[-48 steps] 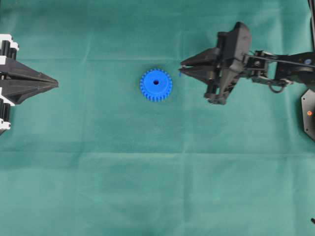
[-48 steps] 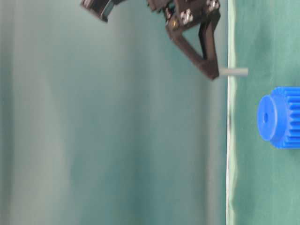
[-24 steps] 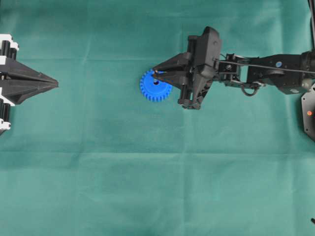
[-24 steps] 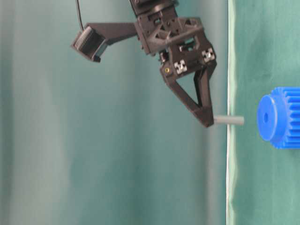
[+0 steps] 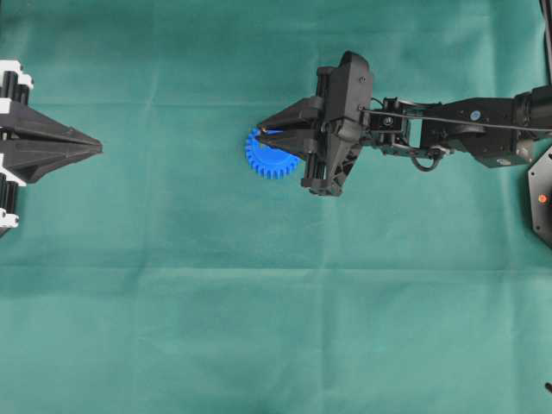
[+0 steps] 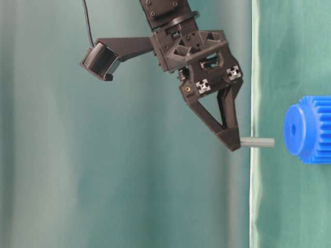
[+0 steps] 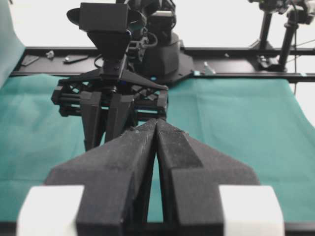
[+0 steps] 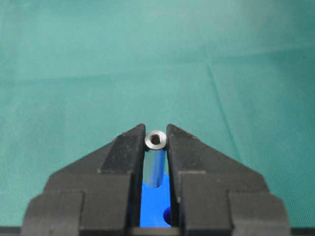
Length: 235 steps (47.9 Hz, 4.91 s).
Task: Insert the shaft placed at a random location into the center hole of the medium gear at another random location.
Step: 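Align the held shaft over the gear's center hole and lower it in, then open the right gripper and raise it off the inserted shaft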
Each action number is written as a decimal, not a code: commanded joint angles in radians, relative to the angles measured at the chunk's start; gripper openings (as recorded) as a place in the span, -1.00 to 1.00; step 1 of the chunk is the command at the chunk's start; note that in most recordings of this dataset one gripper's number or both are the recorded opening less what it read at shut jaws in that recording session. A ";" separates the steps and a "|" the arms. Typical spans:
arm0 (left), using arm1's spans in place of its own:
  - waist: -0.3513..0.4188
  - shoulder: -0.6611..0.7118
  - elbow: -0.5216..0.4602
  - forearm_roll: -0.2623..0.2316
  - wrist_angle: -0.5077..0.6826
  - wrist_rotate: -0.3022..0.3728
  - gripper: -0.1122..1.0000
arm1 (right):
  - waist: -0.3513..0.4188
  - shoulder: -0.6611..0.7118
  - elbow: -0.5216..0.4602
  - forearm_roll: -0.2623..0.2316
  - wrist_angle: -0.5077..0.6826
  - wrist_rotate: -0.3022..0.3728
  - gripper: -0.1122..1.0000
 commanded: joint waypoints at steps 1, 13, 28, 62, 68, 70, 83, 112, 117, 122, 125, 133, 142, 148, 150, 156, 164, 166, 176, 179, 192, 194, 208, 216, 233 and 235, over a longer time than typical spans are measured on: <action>0.000 0.008 -0.018 0.002 -0.005 0.000 -0.80 | 0.003 -0.009 -0.008 0.009 0.003 0.012 -0.54; 0.000 0.008 -0.020 0.002 -0.005 0.000 -0.80 | 0.003 0.021 -0.002 0.020 0.002 0.011 -0.54; 0.000 0.006 -0.020 0.002 -0.006 0.000 -0.80 | 0.003 0.063 -0.002 0.020 -0.003 0.012 -0.54; 0.002 0.008 -0.021 0.002 -0.009 0.000 -0.80 | 0.003 -0.052 0.014 0.015 0.003 -0.034 -0.54; 0.002 0.008 -0.020 0.002 -0.008 0.000 -0.80 | -0.002 -0.048 0.014 0.015 -0.003 -0.035 -0.54; 0.002 0.008 -0.020 0.002 -0.008 0.000 -0.80 | -0.005 -0.044 0.014 0.017 -0.005 -0.035 -0.54; 0.002 0.008 -0.020 0.002 -0.008 0.000 -0.80 | -0.011 0.012 0.014 0.017 -0.041 -0.035 -0.54; 0.002 0.008 -0.020 0.002 -0.008 0.000 -0.80 | -0.018 0.051 0.026 0.021 -0.078 -0.035 -0.54; 0.000 0.008 -0.020 0.002 -0.005 0.000 -0.80 | -0.020 0.018 0.032 0.017 -0.097 -0.037 -0.54; 0.002 0.008 -0.020 0.002 -0.006 0.000 -0.80 | -0.021 0.009 0.038 0.014 -0.120 -0.038 -0.54; 0.002 0.008 -0.020 0.002 -0.006 0.000 -0.80 | -0.023 0.009 0.040 0.014 -0.123 -0.038 -0.54; 0.000 0.008 -0.020 0.002 -0.006 0.000 -0.80 | -0.023 0.009 0.038 0.012 -0.121 -0.038 -0.54; 0.000 0.008 -0.020 0.002 -0.006 0.000 -0.80 | -0.023 0.023 0.037 0.014 -0.126 -0.037 -0.54; 0.002 0.008 -0.020 0.002 -0.006 0.000 -0.80 | -0.017 0.044 0.031 0.014 -0.129 -0.035 -0.54; 0.002 0.008 -0.020 0.002 -0.006 0.000 -0.80 | -0.017 0.054 0.029 0.017 -0.127 -0.034 -0.54; 0.002 0.008 -0.020 0.002 -0.005 0.000 -0.80 | -0.017 0.077 0.031 0.025 -0.129 -0.032 -0.54; 0.002 0.008 -0.020 0.002 -0.006 0.000 -0.80 | -0.017 0.087 0.032 0.032 -0.132 -0.031 -0.54; 0.000 0.008 -0.020 0.002 -0.006 0.000 -0.80 | -0.017 0.089 0.034 0.032 -0.132 -0.031 -0.54; 0.002 0.008 -0.020 0.002 -0.005 0.000 -0.80 | -0.017 0.114 0.025 0.032 -0.126 -0.025 -0.54; 0.000 0.008 -0.018 0.002 -0.005 0.000 -0.80 | -0.017 0.120 0.023 0.032 -0.124 -0.023 -0.54; 0.000 0.008 -0.018 0.002 -0.006 0.000 -0.80 | -0.017 0.123 0.020 0.032 -0.091 -0.020 -0.54; 0.000 0.008 -0.018 0.002 -0.006 0.000 -0.80 | -0.017 0.123 0.020 0.032 -0.087 -0.020 -0.54; 0.002 0.008 -0.018 0.002 -0.005 0.000 -0.80 | -0.017 0.123 0.015 0.034 -0.084 -0.015 -0.48; 0.000 0.008 -0.018 0.002 -0.005 0.000 -0.80 | -0.017 0.120 0.006 0.034 -0.077 -0.014 0.34; 0.000 0.008 -0.018 0.002 -0.005 0.000 -0.80 | -0.017 0.069 0.014 0.032 -0.032 -0.014 0.68; 0.002 0.008 -0.018 0.002 -0.005 -0.002 -0.80 | -0.017 0.057 0.015 0.032 -0.020 -0.014 0.69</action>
